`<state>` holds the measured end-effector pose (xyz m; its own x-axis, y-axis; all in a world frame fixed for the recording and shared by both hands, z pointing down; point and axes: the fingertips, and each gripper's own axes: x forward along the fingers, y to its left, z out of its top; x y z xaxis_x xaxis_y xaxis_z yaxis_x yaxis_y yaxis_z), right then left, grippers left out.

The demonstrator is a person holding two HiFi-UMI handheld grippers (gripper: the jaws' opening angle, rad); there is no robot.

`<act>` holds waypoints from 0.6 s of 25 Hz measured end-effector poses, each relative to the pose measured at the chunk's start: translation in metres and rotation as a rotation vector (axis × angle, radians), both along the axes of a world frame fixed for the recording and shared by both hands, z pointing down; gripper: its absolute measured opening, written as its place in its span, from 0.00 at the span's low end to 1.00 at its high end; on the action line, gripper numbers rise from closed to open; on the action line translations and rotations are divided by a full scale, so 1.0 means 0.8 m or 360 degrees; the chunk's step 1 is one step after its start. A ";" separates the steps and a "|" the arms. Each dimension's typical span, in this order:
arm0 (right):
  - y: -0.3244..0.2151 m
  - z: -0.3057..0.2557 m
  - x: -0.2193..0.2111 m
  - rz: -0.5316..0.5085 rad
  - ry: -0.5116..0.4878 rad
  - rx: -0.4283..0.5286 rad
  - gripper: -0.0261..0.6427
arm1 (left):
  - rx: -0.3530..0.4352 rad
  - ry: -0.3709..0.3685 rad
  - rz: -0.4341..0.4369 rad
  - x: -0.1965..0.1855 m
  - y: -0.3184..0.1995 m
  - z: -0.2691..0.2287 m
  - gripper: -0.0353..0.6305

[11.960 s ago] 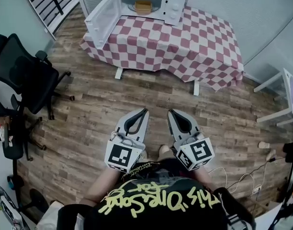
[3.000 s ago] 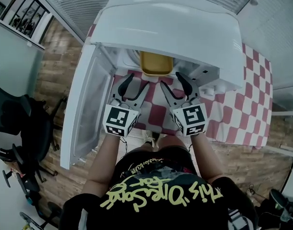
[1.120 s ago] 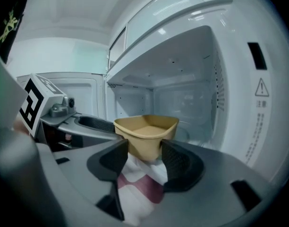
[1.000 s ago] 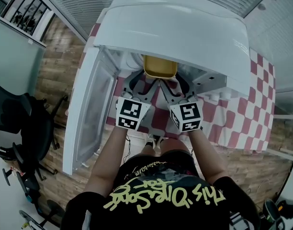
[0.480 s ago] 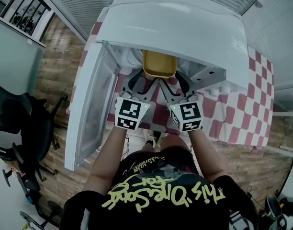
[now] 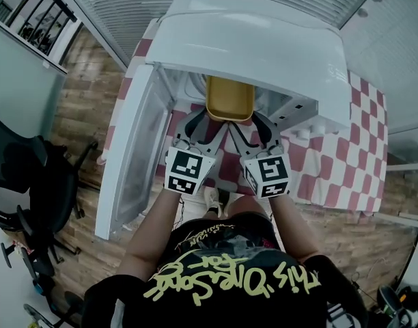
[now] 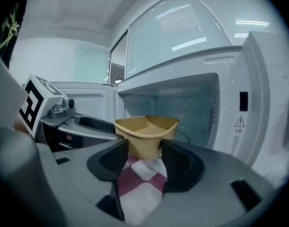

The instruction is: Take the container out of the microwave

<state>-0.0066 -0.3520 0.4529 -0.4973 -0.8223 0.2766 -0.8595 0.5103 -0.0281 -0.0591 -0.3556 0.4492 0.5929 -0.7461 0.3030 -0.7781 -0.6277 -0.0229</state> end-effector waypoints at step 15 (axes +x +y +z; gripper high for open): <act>0.039 -0.009 0.006 0.0020 -0.0011 -0.0014 0.37 | -0.0014 -0.0013 -0.0003 0.006 0.039 -0.010 0.38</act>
